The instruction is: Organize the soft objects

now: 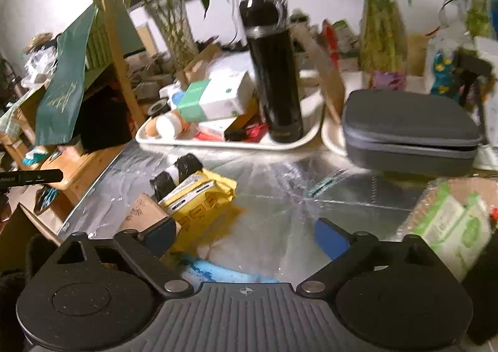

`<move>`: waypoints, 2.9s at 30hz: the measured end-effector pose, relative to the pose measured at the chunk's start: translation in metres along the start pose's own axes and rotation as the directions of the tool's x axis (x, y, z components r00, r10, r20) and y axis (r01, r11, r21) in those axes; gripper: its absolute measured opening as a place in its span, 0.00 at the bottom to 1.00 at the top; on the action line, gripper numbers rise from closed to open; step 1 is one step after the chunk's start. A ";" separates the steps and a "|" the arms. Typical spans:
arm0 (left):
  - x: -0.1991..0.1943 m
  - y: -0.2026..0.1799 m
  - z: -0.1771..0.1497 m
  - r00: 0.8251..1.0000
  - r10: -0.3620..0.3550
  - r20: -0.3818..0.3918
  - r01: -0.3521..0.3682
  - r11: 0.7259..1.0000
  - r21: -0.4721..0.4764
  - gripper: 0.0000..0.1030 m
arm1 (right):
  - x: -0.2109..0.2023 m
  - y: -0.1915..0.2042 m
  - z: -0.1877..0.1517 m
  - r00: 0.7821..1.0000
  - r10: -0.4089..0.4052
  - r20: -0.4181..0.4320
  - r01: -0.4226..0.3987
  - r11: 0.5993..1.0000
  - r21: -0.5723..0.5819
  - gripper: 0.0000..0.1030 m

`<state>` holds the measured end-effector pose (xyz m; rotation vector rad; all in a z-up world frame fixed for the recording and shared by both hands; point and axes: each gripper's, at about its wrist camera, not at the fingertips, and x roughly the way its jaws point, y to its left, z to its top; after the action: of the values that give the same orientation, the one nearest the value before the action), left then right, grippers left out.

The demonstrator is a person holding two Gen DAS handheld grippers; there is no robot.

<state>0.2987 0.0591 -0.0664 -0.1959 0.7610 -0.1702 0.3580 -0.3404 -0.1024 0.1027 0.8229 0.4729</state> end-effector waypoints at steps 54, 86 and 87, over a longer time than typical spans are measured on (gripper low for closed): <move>0.016 -0.008 -0.008 0.997 -0.015 -0.071 0.019 0.999 0.046 0.75 | 0.025 -0.018 0.051 0.965 0.260 0.016 -0.261 0.964 0.056 0.05; 0.018 -0.018 -0.009 0.998 0.015 -0.063 -0.009 0.997 0.081 0.75 | 0.033 -0.022 0.005 0.978 -0.111 -0.176 0.114 0.993 0.007 0.74; 0.018 -0.018 -0.008 0.998 0.017 -0.064 -0.012 0.997 0.078 0.75 | 0.037 -0.019 0.005 0.979 -0.101 -0.176 0.095 0.995 -0.038 0.74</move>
<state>0.3042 0.0372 -0.0802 -0.1113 0.8181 -0.1926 0.3901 -0.3404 -0.1287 -0.0079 0.9909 0.4049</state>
